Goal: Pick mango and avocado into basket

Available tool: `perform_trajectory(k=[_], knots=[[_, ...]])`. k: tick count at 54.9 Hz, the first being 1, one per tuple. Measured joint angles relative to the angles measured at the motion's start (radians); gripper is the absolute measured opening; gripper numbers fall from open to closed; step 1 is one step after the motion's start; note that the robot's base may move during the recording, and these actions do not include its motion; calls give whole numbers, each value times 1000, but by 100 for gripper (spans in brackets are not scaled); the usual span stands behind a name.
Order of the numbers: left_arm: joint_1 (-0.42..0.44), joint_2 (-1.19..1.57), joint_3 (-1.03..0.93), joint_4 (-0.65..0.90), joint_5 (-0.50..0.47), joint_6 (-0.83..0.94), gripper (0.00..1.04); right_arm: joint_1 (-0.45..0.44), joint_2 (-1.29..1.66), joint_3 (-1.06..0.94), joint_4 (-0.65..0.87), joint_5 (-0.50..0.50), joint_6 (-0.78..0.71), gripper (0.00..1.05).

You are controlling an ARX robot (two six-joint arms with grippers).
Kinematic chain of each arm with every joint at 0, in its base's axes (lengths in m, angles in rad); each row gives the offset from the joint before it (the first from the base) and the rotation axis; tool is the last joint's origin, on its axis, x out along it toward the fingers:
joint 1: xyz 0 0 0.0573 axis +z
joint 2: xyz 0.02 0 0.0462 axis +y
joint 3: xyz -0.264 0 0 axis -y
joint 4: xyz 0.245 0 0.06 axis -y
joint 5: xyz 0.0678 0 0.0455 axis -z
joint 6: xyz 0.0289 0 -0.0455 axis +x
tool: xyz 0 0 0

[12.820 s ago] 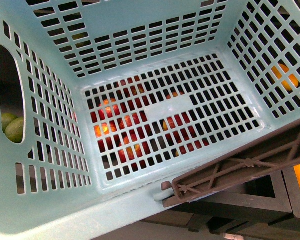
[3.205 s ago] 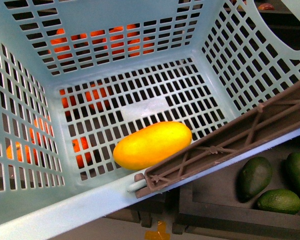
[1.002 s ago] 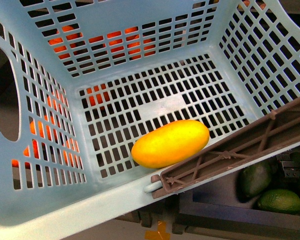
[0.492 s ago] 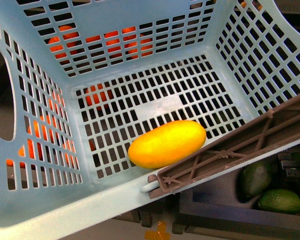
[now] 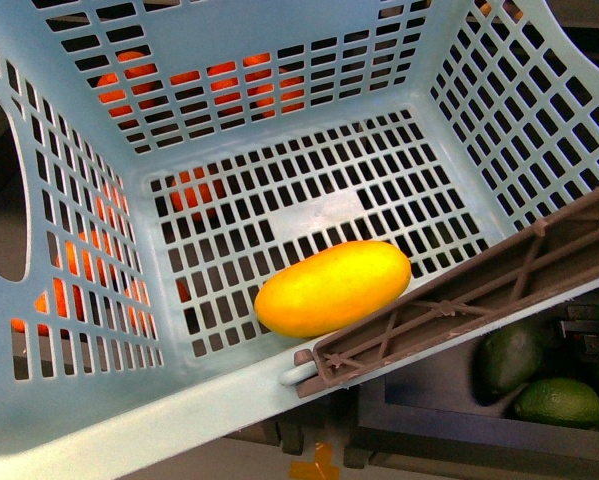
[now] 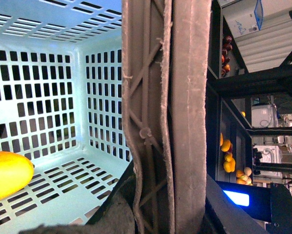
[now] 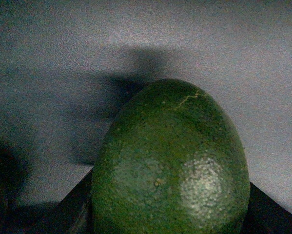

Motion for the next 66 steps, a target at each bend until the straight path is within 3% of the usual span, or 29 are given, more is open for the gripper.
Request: perform_trajectory(k=[23, 32, 46, 57, 66], knots=[[0, 0, 0, 0, 0, 0, 19, -31, -113, -45, 39, -91, 53, 53], [0, 0, 0, 0, 0, 0, 19, -110, -344, -154, 122, -195, 89, 53], [0, 0, 0, 0, 0, 0, 19, -172, -719, -309, 76, -316, 127, 53], [0, 0, 0, 0, 0, 0, 19, -138, -1028, -352, 14, -370, 188, 53], [0, 0, 0, 0, 0, 0, 19, -46, -1220, -350, -15, -352, 270, 53]])
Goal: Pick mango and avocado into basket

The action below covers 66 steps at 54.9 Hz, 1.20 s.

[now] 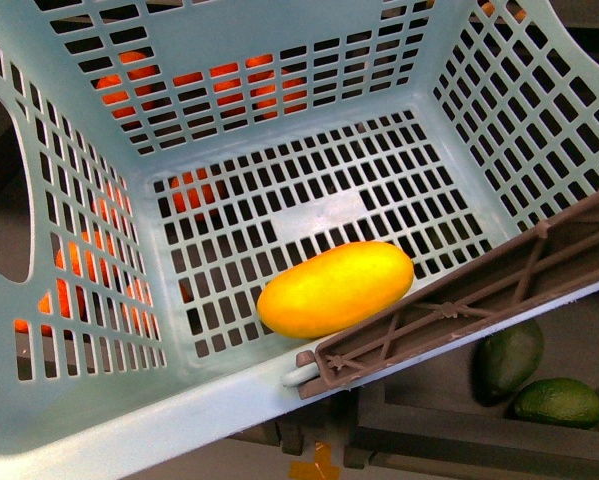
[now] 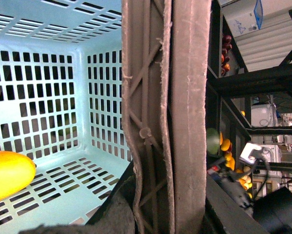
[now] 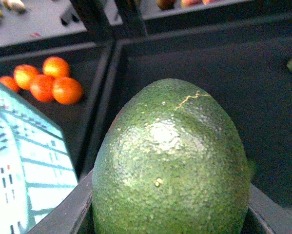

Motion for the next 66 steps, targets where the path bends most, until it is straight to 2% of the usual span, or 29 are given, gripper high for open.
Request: perform_trajectory(k=[10, 21, 32, 36, 38, 41, 48, 54, 64, 66], knots=[[0, 0, 0, 0, -1, 0, 19, 158, -95, 31, -27, 76, 60, 53], [0, 0, 0, 0, 0, 0, 19, 377, -85, 68, -23, 183, 77, 53], [0, 0, 0, 0, 0, 0, 19, 518, -13, 84, 5, 240, 77, 53], [0, 0, 0, 0, 0, 0, 19, 546, 10, 88, 7, 254, 77, 53], [0, 0, 0, 0, -1, 0, 19, 558, 21, 89, 10, 257, 76, 56], [0, 0, 0, 0, -1, 0, 19, 574, 38, 92, 12, 267, 77, 67], [0, 0, 0, 0, 0, 0, 19, 581, 45, 98, 12, 286, 77, 83], [0, 0, 0, 0, -1, 2, 19, 577, 41, 100, 13, 344, 91, 98], [0, 2, 0, -1, -3, 2, 19, 523, -5, 100, -4, 478, 120, 96], [1, 2, 0, -1, -3, 2, 19, 521, -16, 72, 89, 531, 82, 90]])
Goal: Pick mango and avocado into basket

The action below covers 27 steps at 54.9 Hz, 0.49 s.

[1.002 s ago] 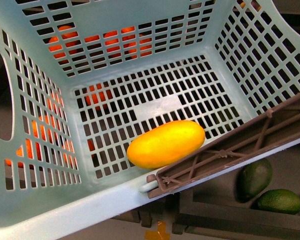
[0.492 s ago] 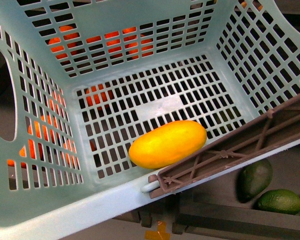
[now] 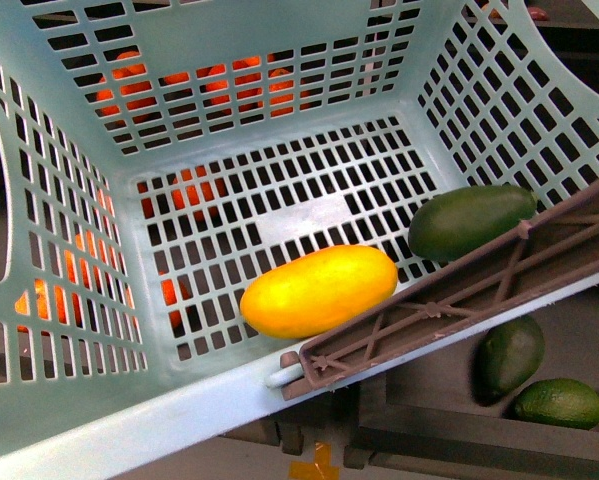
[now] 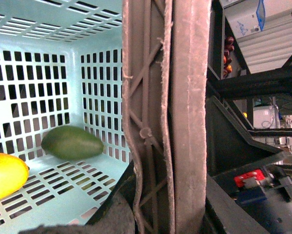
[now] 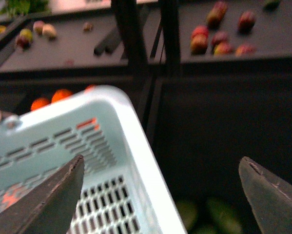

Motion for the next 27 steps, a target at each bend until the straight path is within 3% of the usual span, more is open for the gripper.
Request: perform_trajectory(k=[5, 8, 13, 27], knots=[[-2, 0, 0, 0, 4, -1, 19, -28, -62, -166, 288, 14, -110, 70], [-2, 0, 0, 0, 8, -5, 19, -51, -111, -251, 341, -6, -140, 58], [-2, 0, 0, 0, 3, -2, 19, -85, -176, -357, 371, -37, -156, 39], [-2, 0, 0, 0, 2, -2, 19, -134, -297, -507, 391, -89, -173, 2]])
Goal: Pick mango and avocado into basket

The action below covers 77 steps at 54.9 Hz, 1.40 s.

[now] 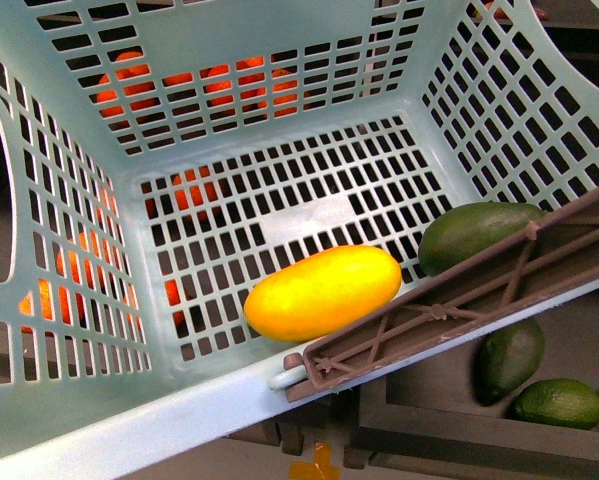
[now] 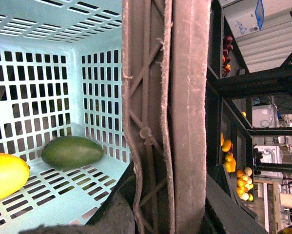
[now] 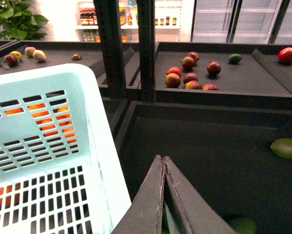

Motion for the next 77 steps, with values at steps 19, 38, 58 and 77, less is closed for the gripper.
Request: perform_trajectory(k=[19, 38, 58, 77], knots=[[0, 0, 0, 0, 2, 0, 19, -111, -186, -138, -46, -105, 0, 2], [0, 0, 0, 0, 0, 0, 19, -117, -354, -203, -148, -109, -1, 2], [0, 0, 0, 0, 0, 0, 19, -117, -526, -246, -254, -112, -1, 2], [0, 0, 0, 0, 0, 1, 19, -117, -681, -246, -405, -112, -1, 2]])
